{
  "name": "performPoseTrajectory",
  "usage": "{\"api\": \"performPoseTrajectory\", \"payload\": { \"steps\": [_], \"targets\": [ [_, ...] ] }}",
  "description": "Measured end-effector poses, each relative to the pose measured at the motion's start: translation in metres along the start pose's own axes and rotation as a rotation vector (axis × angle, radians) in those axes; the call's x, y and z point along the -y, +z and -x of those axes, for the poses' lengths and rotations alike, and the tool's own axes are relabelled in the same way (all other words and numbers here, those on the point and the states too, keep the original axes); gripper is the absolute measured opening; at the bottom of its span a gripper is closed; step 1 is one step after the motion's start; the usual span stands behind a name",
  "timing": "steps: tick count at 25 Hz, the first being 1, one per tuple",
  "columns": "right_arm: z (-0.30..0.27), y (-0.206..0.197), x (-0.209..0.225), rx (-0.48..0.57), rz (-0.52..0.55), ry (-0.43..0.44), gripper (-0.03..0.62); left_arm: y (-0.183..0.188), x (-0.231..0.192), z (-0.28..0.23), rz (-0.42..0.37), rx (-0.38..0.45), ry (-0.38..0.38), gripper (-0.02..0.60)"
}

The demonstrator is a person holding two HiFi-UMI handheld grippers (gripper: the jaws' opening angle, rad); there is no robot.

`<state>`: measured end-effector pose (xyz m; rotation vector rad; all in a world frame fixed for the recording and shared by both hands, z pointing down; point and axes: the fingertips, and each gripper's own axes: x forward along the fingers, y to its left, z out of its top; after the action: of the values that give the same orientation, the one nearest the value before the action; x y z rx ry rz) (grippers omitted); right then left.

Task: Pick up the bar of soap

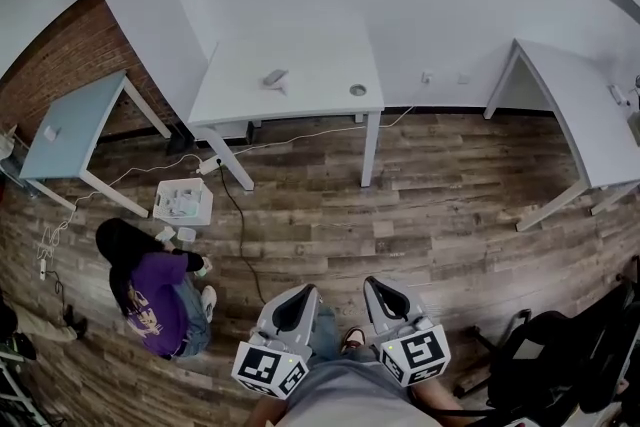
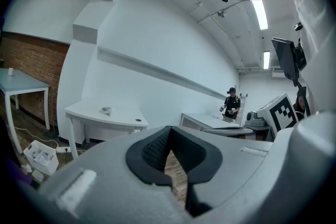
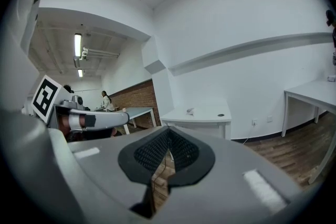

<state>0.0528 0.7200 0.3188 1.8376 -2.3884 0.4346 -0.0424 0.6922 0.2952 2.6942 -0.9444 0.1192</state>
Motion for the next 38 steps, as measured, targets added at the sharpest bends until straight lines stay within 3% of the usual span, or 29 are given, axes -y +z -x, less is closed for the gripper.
{"api": "performPoseTrajectory", "payload": {
  "steps": [10,20,29,38],
  "targets": [
    [-0.05,0.017,0.019,0.001,0.017,-0.004,0.003,0.022,-0.037,-0.04,-0.004,0.021,-0.017,0.002],
    [-0.138,0.042,0.028,-0.014,0.024,-0.008,0.003,0.052,-0.111,-0.084,0.002,0.023,-0.03,0.002],
    [-0.222,0.069,0.008,0.0,0.053,-0.007,0.003,0.073,-0.19,-0.103,0.0,0.027,-0.025,0.002],
    [-0.265,0.088,-0.006,0.007,0.082,-0.018,0.003,0.098,-0.227,-0.117,-0.027,0.065,-0.051,0.002]
  ]
}}
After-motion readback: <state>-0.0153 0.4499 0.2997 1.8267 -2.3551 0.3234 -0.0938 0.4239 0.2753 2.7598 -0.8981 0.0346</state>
